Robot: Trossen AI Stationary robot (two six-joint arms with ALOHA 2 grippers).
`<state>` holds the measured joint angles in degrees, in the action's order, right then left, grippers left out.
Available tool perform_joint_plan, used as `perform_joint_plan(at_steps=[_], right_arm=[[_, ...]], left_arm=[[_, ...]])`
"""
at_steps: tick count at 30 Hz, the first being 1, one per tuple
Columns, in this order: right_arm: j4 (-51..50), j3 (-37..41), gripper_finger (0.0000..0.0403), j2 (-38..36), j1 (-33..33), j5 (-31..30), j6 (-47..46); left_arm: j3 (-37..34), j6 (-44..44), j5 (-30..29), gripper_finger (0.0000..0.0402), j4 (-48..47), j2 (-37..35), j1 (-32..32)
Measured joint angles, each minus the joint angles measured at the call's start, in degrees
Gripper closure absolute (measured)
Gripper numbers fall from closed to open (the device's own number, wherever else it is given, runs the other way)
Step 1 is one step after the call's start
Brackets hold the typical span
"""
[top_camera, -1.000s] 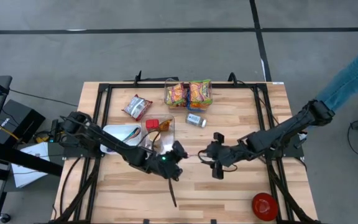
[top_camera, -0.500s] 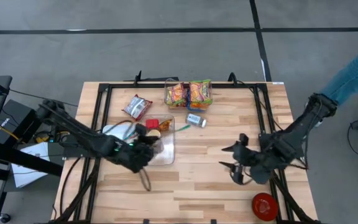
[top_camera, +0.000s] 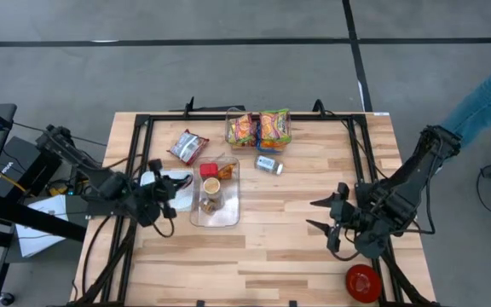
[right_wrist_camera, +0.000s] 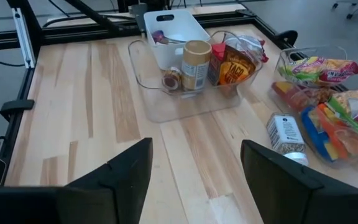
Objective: Pick & Place Food Item
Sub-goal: Put the blue spoon into the white bin
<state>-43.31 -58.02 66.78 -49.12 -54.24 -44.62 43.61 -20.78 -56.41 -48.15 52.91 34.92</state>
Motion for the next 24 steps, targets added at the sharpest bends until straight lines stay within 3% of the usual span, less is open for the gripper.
perform_joint_plan(at_steps=[7,14,18,24], right_arm=[[-0.15,0.00,0.0165,0.00,0.01,0.02,-0.02],[-0.15,0.00,0.0165,0.00,0.02,0.05,-0.09],[-0.68,0.00,0.0165,0.00,0.00,0.17,-0.92],[-1.41,0.00,0.0165,0.00,0.00,0.17,-2.15]], left_arm=[[-0.14,-18.53,4.49,0.0396,-14.19,-0.70,0.00],[-0.14,-30.23,11.34,0.0396,-21.28,-0.37,0.74],[-1.07,-40.39,14.21,0.0397,-27.32,-0.40,5.37],[-2.15,-48.82,15.18,0.0397,-33.09,-0.55,15.23]])
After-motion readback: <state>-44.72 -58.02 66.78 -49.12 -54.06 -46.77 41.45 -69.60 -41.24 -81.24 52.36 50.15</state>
